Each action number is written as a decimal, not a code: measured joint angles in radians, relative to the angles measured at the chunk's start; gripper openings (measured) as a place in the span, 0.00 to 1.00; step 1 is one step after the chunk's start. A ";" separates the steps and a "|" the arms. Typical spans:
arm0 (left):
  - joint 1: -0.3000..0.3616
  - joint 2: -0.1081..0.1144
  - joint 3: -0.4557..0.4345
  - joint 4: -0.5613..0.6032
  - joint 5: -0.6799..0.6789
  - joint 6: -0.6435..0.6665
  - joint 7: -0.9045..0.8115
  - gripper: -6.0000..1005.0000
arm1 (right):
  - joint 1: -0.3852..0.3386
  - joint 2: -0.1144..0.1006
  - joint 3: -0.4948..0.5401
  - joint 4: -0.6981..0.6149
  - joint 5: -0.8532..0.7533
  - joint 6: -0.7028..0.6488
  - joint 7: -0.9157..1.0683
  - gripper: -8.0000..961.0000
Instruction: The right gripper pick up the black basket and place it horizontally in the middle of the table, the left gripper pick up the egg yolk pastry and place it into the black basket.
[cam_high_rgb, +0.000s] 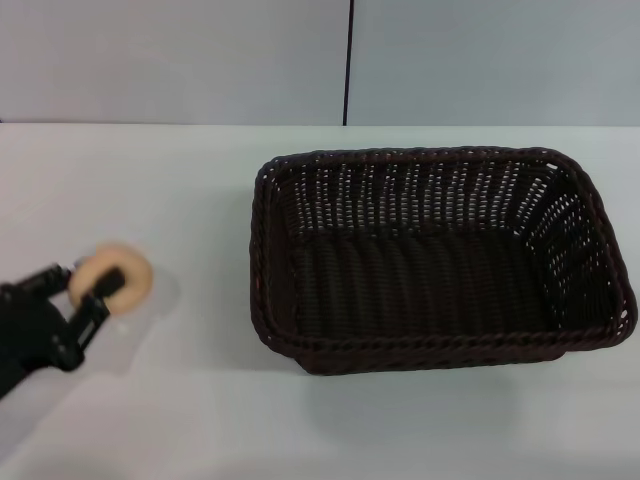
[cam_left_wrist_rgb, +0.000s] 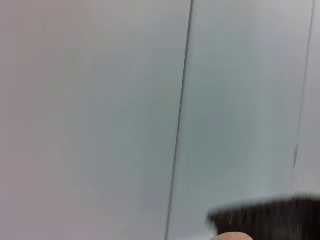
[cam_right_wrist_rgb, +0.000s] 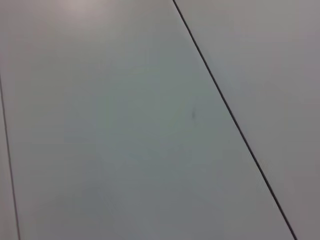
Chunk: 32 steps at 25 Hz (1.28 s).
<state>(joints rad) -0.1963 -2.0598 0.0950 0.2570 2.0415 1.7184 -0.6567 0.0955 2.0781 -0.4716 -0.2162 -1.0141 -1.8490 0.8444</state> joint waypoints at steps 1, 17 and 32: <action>-0.008 0.000 -0.009 0.001 0.000 0.022 0.001 0.27 | 0.002 0.000 0.000 0.006 0.000 0.001 -0.011 0.73; -0.339 -0.013 0.072 -0.460 0.020 -0.111 0.235 0.19 | -0.009 0.000 0.029 0.027 0.000 0.030 -0.052 0.73; -0.187 0.000 -0.126 -0.365 0.022 -0.084 0.245 0.61 | -0.018 0.001 0.068 0.064 0.000 0.039 -0.099 0.73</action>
<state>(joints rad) -0.3836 -2.0594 -0.0308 -0.1076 2.0633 1.6344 -0.4116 0.0772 2.0791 -0.4037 -0.1521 -1.0146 -1.8102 0.7459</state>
